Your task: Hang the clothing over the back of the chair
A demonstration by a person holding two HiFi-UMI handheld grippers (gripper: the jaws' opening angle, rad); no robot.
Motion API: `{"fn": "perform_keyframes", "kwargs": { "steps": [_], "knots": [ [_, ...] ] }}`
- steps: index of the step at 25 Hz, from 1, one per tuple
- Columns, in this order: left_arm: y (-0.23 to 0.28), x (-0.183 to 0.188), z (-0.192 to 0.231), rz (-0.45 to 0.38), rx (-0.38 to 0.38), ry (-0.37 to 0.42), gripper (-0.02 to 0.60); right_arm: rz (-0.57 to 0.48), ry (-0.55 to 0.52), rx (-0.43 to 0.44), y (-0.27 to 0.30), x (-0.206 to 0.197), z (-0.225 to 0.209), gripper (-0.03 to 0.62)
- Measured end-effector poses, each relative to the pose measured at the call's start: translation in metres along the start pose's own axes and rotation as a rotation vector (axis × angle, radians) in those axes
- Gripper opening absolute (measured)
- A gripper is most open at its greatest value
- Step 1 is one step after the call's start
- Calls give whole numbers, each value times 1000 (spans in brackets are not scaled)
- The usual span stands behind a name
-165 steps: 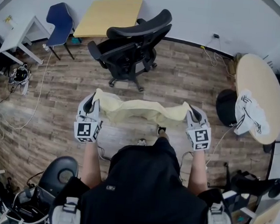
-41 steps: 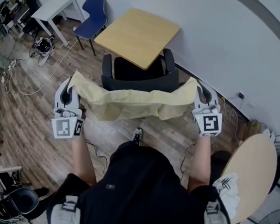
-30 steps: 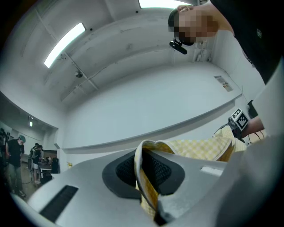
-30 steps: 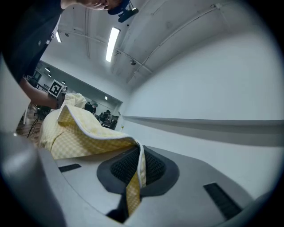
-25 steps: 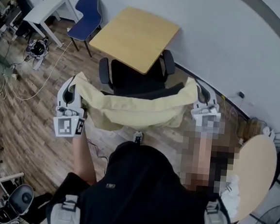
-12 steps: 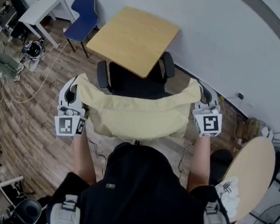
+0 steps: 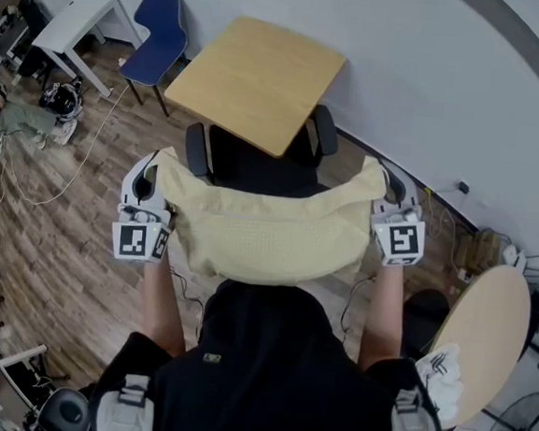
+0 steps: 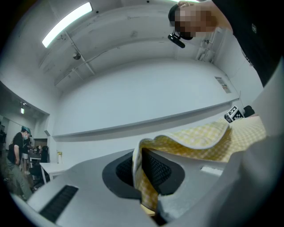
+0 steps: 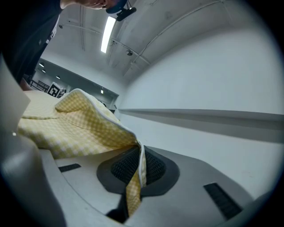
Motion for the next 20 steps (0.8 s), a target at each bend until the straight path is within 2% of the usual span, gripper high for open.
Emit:
{"fn": "perform_keyframes", "kwargs": {
  "steps": [7, 12, 20],
  "knots": [
    [1, -21, -5, 40, -5, -15, 5, 31, 21, -6, -4, -19, 2, 3],
    [-4, -45, -12, 84, -3, -80, 5, 61, 45, -2, -14, -37, 2, 5],
    [-40, -67, -17, 155, 46, -116, 5, 107, 69, 19, -31, -63, 13, 5]
  ]
}}
Point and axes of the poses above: the fingertips, and each gripper's own axes: y forward along the fingers, z to its left, x out of its top, the point moved 2 cm from there along -y, backward along the fingers, and after that the axes turned 4 degrees about z, right-handed, at the moved point
